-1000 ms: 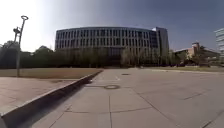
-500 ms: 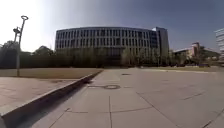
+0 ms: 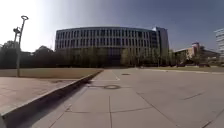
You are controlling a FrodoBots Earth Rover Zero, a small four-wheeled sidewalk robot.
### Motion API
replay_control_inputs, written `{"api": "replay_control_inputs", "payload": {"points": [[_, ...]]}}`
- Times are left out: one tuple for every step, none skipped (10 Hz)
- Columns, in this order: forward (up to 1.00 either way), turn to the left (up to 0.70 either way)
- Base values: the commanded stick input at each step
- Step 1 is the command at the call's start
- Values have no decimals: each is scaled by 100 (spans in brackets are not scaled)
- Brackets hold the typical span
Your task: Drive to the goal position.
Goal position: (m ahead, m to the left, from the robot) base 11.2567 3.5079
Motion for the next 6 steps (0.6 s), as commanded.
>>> {"api": "replay_control_inputs", "payload": {"points": [[5,1],[5,1],[5,1],[5,1],[5,1],[5,1]]}}
